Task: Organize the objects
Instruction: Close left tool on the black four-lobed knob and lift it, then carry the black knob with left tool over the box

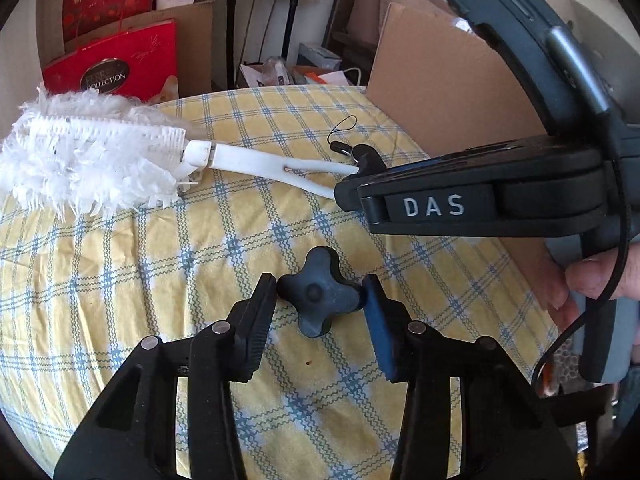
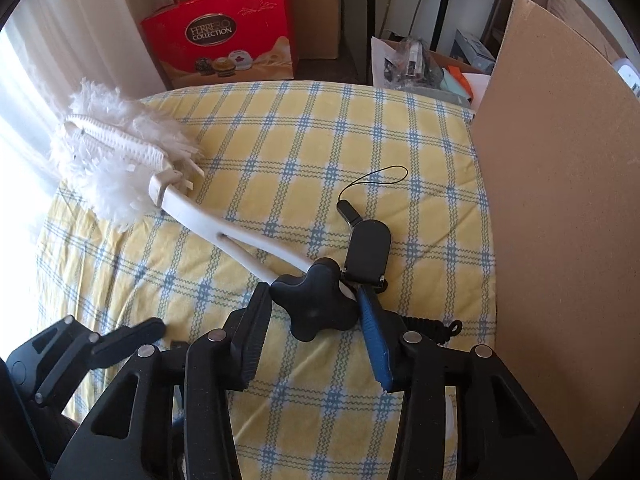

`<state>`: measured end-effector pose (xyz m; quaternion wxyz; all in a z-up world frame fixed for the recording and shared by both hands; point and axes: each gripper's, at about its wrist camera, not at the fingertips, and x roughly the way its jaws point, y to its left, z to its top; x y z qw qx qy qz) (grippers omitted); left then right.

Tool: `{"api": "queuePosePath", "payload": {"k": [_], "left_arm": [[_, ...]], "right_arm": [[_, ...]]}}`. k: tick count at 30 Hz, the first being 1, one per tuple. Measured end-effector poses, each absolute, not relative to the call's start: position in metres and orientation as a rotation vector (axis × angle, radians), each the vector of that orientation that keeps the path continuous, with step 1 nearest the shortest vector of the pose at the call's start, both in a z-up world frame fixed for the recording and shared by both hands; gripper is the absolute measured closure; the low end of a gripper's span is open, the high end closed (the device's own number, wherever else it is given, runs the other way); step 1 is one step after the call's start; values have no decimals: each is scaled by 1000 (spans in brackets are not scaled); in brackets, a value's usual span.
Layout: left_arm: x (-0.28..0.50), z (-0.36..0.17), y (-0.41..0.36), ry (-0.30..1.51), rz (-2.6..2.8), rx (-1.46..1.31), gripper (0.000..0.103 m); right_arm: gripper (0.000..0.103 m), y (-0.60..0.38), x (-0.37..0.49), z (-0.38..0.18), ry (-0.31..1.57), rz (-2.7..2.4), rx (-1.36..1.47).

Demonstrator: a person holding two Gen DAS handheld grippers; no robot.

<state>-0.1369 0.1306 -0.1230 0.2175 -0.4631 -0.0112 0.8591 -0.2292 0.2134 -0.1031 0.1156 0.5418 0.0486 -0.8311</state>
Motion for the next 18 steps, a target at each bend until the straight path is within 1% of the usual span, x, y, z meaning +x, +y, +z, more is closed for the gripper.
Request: {"api": "queuePosePath", "payload": {"k": [4,7,13,18], "left_arm": [[-138,-120,128,-44,2372,-1280,62],[-136,-108,125,-62,2376,-1246,62],[-131,-62,124,-69,2383,-1136,62],[-128,-27,130,-115,2356,-1078,62]], "right_arm": [[58,220,-225,-92,79,-2440,1553],[58,223,-219,-78,54,-2445,1517],[58,237,-206,-41,-22,-2466,1431],[58,254,-189,-10,-76,-2492,1361]]}}
